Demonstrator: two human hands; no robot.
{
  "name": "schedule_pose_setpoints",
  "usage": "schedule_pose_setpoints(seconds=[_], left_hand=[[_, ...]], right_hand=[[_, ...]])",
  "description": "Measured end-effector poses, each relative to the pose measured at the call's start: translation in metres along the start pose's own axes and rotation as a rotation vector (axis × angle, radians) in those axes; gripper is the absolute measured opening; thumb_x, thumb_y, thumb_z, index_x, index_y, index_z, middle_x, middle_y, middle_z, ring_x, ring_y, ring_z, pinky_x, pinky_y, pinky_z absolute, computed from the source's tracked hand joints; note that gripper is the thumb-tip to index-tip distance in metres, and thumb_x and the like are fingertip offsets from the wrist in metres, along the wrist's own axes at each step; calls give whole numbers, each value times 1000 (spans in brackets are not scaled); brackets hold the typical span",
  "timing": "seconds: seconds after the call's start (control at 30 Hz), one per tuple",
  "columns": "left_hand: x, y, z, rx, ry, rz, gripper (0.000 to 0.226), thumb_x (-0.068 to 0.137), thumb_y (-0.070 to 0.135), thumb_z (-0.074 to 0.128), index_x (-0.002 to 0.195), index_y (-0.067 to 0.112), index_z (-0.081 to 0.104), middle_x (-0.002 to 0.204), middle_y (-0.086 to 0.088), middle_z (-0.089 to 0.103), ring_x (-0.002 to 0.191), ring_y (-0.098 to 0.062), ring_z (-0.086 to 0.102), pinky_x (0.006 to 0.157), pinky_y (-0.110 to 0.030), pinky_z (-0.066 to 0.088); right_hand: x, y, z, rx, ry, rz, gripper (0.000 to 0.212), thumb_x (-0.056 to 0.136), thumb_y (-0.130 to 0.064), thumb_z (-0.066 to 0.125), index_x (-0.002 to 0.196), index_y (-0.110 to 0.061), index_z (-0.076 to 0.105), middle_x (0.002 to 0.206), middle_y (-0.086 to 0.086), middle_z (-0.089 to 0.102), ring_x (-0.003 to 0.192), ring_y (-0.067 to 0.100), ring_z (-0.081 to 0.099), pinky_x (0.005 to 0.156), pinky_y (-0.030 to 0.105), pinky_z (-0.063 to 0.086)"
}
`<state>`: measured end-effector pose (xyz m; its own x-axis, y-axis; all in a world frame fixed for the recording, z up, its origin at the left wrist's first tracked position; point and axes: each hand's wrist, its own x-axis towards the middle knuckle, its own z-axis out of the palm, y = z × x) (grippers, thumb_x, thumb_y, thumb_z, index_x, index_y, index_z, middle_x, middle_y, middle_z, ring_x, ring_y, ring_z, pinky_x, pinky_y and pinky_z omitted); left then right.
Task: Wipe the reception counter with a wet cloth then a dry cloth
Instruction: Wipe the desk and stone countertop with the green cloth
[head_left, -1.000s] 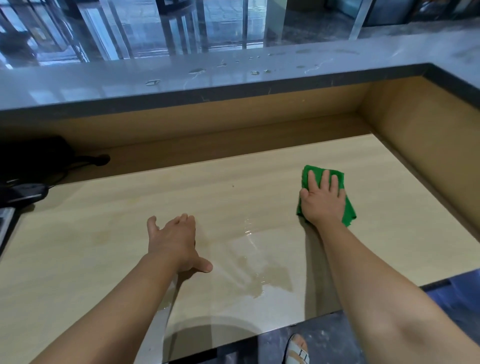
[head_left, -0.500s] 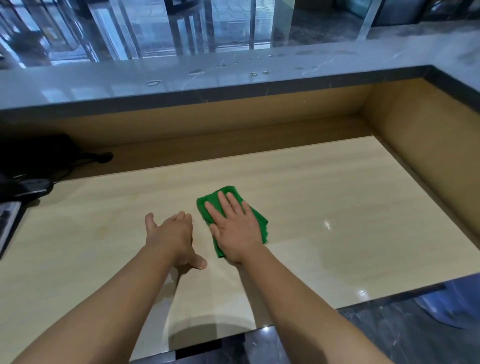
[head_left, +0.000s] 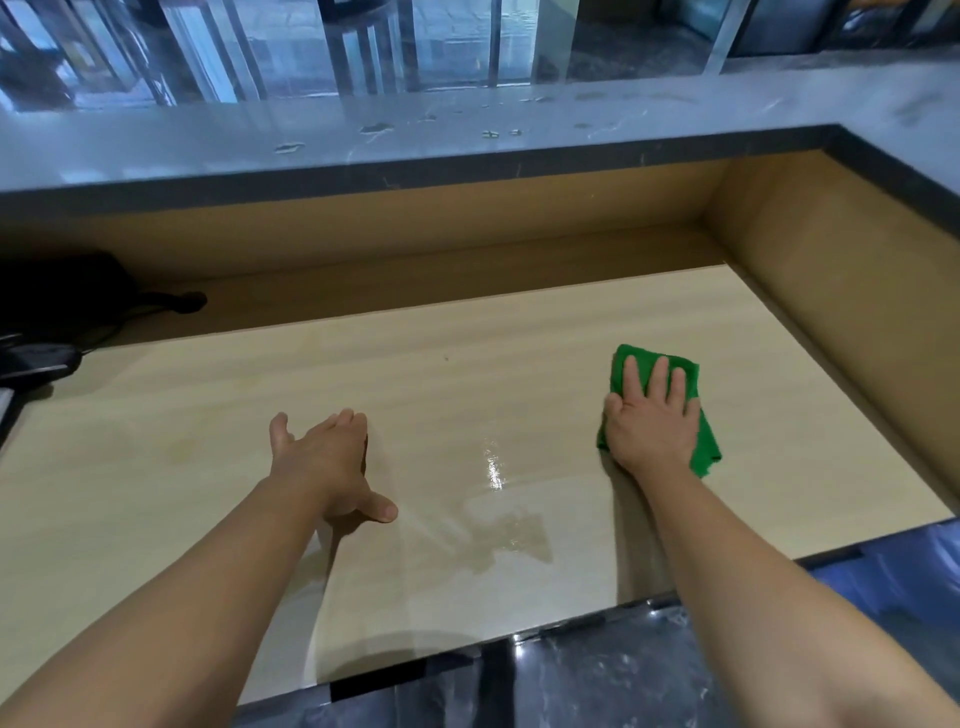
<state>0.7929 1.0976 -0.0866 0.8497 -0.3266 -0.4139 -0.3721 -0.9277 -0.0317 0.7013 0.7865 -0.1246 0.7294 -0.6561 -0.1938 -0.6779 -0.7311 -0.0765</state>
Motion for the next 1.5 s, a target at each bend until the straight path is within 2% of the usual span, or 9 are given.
schedule_pose_setpoints(seconds=[0.13, 0.3, 0.5, 0.7, 0.83, 1.1, 1.23, 1.33, 1.5], left_hand=[[-3, -1, 2, -17, 33, 15, 77, 56, 76, 70, 107, 27, 40, 116, 12, 48, 121, -14, 47, 112, -56, 1], [-36, -4, 12, -36, 215, 64, 73, 70, 65, 65, 125, 24, 40, 128, 9, 48, 125, -12, 44, 109, -55, 3], [-71, -1, 14, 0, 134, 79, 90, 69, 62, 65, 144, 28, 27, 145, 11, 39, 136, -10, 34, 111, -53, 3], [-89, 21, 14, 9, 50, 123, 89, 62, 64, 66, 137, 26, 35, 133, 10, 46, 130, -12, 39, 110, -55, 4], [-98, 24, 23, 75, -15, 97, 102, 64, 69, 65, 146, 26, 22, 149, 8, 33, 141, -12, 27, 112, -54, 1], [-94, 30, 24, 108, -64, 63, 96, 66, 66, 68, 143, 24, 30, 149, 6, 33, 140, -14, 30, 112, -55, 0], [-92, 30, 26, 109, -66, 62, 92, 66, 66, 68, 139, 24, 33, 145, 6, 36, 135, -14, 36, 112, -55, 0], [-89, 30, 27, 119, -49, 71, 75, 61, 64, 71, 119, 25, 44, 125, 9, 45, 124, -13, 46, 112, -57, 6], [-87, 31, 27, 159, -79, 56, 96, 63, 69, 69, 140, 25, 32, 144, 8, 36, 134, -13, 39, 112, -57, 0]], right_hand=[[-56, -78, 20, 26, 5, 34, 59, 104, -38, 13, 154, -24, -13, 161, 13, -16, 148, 34, -13, 119, 53, -1], [-141, -156, 45, -13, -51, -346, 59, 105, -38, 13, 152, -23, -20, 156, 15, -27, 145, 38, -22, 117, 57, -7], [-130, -126, 38, -94, -86, -682, 55, 105, -41, 12, 154, -32, -11, 160, 6, -21, 148, 27, -19, 120, 51, -2], [-64, 14, 10, -50, -6, -402, 56, 104, -45, 16, 154, -33, -3, 162, 3, -12, 150, 21, -10, 122, 41, 4], [-42, 89, -1, -57, 3, -216, 57, 103, -45, 15, 155, -31, -4, 163, 5, -9, 150, 22, -7, 121, 43, 7], [-70, 33, 6, 5, -19, 30, 58, 104, -39, 14, 155, -25, -10, 161, 11, -15, 149, 31, -11, 120, 50, 2], [-131, -60, 28, 6, -3, -172, 59, 104, -39, 15, 154, -25, -12, 160, 13, -17, 148, 35, -13, 119, 54, -1], [-178, -116, 46, 3, -64, -435, 59, 104, -39, 17, 154, -25, -11, 159, 13, -20, 147, 36, -18, 117, 56, -5], [-168, -103, 49, -55, -71, -683, 56, 104, -41, 17, 155, -32, -5, 161, 6, -16, 149, 27, -16, 120, 50, -3]])
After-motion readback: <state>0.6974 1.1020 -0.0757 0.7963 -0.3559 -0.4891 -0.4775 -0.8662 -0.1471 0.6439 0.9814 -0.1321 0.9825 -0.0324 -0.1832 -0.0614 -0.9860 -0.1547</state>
